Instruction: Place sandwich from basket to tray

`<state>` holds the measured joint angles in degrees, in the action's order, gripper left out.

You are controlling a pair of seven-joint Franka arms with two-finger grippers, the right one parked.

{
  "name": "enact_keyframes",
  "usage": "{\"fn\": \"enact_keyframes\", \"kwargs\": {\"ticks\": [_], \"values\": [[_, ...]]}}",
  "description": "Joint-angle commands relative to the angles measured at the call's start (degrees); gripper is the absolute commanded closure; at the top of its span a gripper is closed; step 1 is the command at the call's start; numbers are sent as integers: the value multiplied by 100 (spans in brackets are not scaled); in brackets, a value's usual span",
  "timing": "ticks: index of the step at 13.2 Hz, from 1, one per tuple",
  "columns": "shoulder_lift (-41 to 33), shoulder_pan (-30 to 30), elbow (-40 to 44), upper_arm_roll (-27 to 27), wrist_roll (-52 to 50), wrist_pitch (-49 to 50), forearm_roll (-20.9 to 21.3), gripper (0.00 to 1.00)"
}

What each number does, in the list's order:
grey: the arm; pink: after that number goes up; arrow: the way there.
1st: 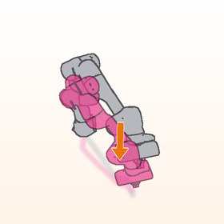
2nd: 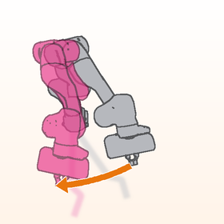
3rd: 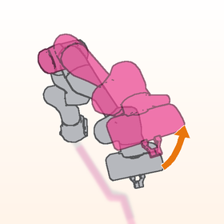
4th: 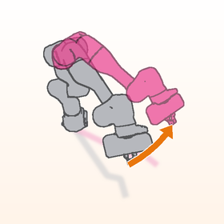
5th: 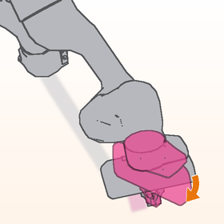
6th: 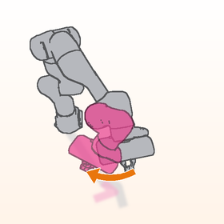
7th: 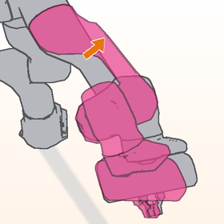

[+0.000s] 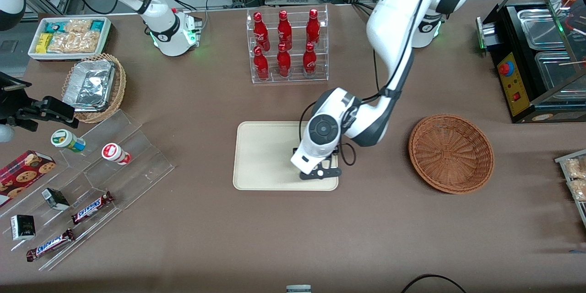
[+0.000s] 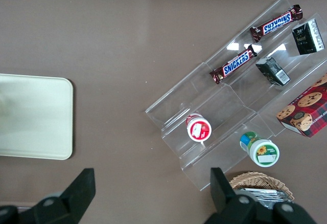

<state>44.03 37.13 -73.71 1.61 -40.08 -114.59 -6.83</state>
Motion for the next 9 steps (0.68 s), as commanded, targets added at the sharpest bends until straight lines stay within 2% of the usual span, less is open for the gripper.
{"fn": "enact_keyframes", "kwargs": {"ticks": [1, 3, 6, 9], "values": [[-875, -127, -405, 407, -141, 366, 103, 0], [-1333, -231, -748, 909, -88, 507, 103, 0], [-1835, -548, -1231, 1165, 272, 534, 120, 0], [-2467, -636, -1794, 1437, 325, 577, 392, 0]]}}
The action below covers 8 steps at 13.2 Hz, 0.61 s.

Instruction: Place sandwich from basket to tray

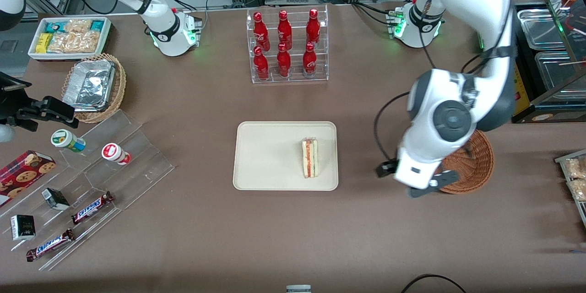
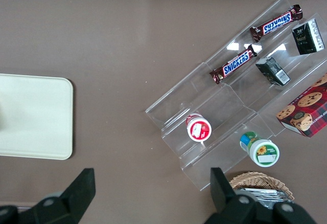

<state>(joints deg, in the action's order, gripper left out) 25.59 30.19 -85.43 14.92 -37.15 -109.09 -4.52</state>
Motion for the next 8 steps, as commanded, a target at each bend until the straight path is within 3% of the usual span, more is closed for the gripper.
{"fn": "enact_keyframes", "kwargs": {"ticks": [1, 3, 8], "values": [[-808, 66, -711, 299, 206, 150, 161, 0], [-1098, -177, -730, 354, 698, 562, 161, 0], [-2065, -1609, -748, -585, 1498, 1766, 319, 0]]}}
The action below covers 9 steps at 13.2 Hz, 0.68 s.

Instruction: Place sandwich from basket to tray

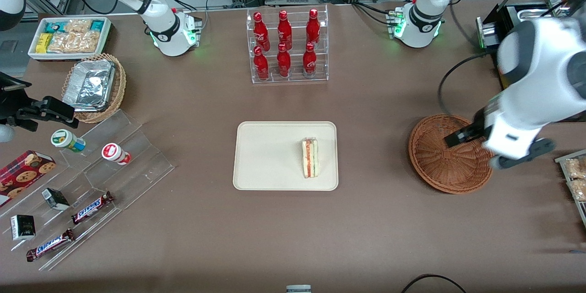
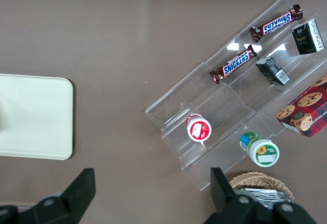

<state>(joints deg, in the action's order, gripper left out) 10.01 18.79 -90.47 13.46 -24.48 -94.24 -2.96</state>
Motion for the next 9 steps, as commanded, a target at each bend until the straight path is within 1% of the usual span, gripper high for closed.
{"fn": "enact_keyframes", "kwargs": {"ticks": [1, 3, 4, 6, 7, 9], "values": [[-639, -682, -243, -606, 355, 432, 173, 0], [-956, -946, -234, -835, 749, 730, 347, 0], [-1122, -1061, -199, -906, 1074, 871, 383, 0], [-1308, -1167, -146, -1072, 1218, 881, 384, 0], [-1343, -1376, -85, -1317, 1227, 881, 375, 0], [-1300, -1956, 29, -2054, 1341, 881, 392, 0]]}}
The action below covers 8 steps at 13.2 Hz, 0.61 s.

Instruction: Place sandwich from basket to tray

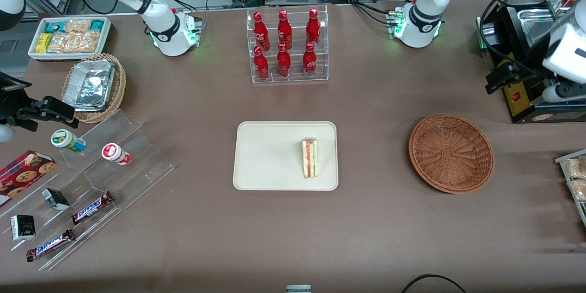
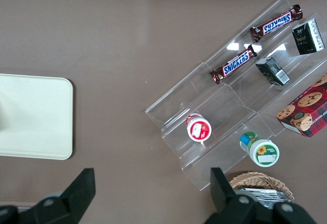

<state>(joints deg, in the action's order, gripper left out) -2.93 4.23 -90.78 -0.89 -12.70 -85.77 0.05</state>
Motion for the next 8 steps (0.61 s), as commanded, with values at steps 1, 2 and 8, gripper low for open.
{"fn": "enact_keyframes", "kwargs": {"ticks": [1, 2, 8], "values": [[37, -476, 112, -622, 189, 34, 83, 0], [55, -397, 122, -527, 198, 34, 74, 0], [99, -221, 333, -324, 541, 316, 30, 0]]}}
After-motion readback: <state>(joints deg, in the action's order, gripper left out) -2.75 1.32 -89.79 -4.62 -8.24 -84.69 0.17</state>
